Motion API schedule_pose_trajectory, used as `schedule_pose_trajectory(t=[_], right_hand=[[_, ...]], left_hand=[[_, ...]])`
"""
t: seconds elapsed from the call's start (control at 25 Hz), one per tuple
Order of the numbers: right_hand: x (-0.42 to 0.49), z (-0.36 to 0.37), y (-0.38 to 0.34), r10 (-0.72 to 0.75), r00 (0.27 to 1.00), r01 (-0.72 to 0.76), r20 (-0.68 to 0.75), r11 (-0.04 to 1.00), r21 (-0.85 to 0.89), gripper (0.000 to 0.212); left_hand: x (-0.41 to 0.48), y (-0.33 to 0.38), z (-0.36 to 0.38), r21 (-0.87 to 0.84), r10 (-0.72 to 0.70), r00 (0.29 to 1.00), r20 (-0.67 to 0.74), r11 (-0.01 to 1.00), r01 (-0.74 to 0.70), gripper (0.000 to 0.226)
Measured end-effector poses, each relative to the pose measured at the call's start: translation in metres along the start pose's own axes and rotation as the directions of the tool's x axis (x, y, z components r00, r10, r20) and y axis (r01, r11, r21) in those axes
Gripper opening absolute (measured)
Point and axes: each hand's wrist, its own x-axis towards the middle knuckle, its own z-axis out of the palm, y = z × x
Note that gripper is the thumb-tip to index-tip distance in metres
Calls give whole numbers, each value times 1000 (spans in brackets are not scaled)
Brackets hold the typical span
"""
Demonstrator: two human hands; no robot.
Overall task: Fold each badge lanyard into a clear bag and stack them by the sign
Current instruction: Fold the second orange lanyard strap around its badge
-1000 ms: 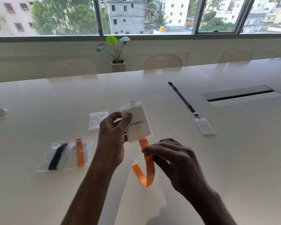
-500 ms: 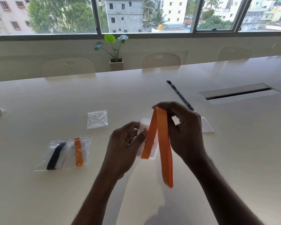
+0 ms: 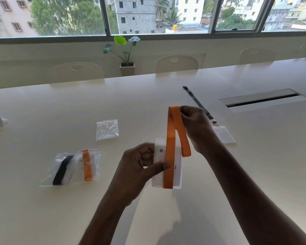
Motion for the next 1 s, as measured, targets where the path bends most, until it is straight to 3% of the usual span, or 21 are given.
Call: schedule_pose_trajectory(t=[0.24, 0.52, 0.6, 0.64, 0.72, 0.76, 0.84, 0.92, 1.0], right_hand=[[-5, 11, 38, 379, 912, -402, 155, 902, 160, 19], [-29, 28, 103, 626, 703, -663, 339, 748, -6, 25], [-41, 29, 110, 647, 673, -631, 358, 755, -179, 19], [-44, 27, 113, 631, 705, -542, 325, 774, -328, 20], [-46, 24, 115, 459, 862, -310, 215, 813, -493, 24], [-46, 22, 113, 313, 932, -209, 184, 876, -434, 27], [-52, 20, 97, 116, 959, -111, 259, 993, -33, 31], [-67, 27, 81, 51, 919, -203, 391, 911, 358, 35], [-82, 41, 82, 0, 916, -212, 401, 849, 483, 32]], left_hand=[[2, -4, -3, -44, -34, 999, 7, 998, 35, 27], [3, -7, -5, -91, -20, 998, -62, 996, 14, 23], [2, -4, -6, -124, -33, 998, -58, 992, 26, 22], [2, -3, -7, -146, -44, 998, -49, 989, 36, 24], [3, 1, -9, -197, -56, 997, -48, 979, 46, 28], [5, 4, -11, -216, -54, 997, -60, 975, 40, 32], [8, 8, -13, -259, -53, 994, -95, 965, 26, 39], [13, 10, -14, -318, -75, 989, -129, 948, 30, 43], [18, 11, -15, -347, -94, 982, -164, 937, 31, 43]])
